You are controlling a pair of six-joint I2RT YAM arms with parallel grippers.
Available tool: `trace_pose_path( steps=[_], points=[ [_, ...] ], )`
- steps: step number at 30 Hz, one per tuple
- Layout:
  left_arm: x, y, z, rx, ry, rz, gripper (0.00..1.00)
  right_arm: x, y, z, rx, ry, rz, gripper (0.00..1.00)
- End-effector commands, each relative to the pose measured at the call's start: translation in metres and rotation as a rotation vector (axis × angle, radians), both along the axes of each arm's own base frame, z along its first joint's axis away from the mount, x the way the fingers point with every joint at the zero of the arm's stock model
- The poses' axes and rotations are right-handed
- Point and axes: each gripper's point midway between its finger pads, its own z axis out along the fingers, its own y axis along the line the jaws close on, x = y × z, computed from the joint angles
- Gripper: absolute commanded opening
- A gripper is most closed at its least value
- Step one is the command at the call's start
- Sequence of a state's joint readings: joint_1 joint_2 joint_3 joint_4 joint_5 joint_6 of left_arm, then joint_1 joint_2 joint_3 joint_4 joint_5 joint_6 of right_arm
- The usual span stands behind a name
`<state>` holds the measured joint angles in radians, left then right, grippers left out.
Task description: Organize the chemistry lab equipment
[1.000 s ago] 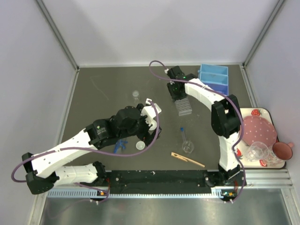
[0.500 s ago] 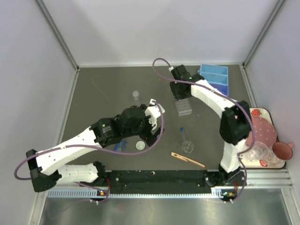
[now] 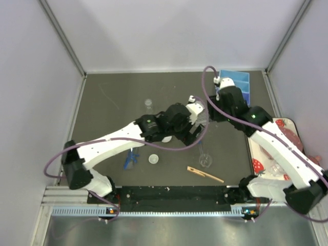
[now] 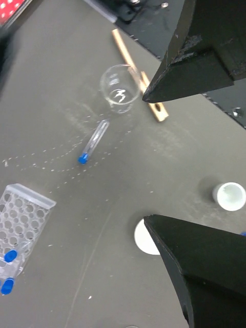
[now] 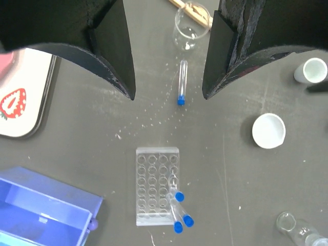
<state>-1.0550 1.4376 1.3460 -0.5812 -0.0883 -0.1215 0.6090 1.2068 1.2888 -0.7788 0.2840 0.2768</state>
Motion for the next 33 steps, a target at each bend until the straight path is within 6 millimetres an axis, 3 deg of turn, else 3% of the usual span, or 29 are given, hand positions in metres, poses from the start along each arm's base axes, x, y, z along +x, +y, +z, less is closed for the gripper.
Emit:
trace_pose_path(
  steps=[1,6,13,16,21,33],
  points=[
    [0.037,-0.039,0.009,-0.075,0.010,0.168,0.93,-0.022,-0.013,0.004,0.032,-0.013,-0.027,0.55],
    [0.059,-0.066,-0.013,-0.085,0.114,0.326,0.89,-0.039,-0.029,0.000,0.017,-0.016,-0.044,0.55],
    [0.075,-0.085,-0.077,-0.068,0.324,0.549,0.82,-0.050,-0.039,-0.002,0.008,-0.023,-0.051,0.55],
    [0.075,-0.087,-0.102,-0.049,0.384,0.605,0.82,-0.052,-0.040,0.004,0.024,-0.038,-0.053,0.55],
    [0.075,-0.095,-0.127,-0.055,0.449,0.648,0.81,-0.054,-0.045,0.009,0.026,-0.047,-0.069,0.55],
    [0.063,-0.106,-0.172,-0.030,0.572,0.657,0.79,-0.074,-0.091,0.044,0.095,-0.188,-0.266,0.56]
  ],
)
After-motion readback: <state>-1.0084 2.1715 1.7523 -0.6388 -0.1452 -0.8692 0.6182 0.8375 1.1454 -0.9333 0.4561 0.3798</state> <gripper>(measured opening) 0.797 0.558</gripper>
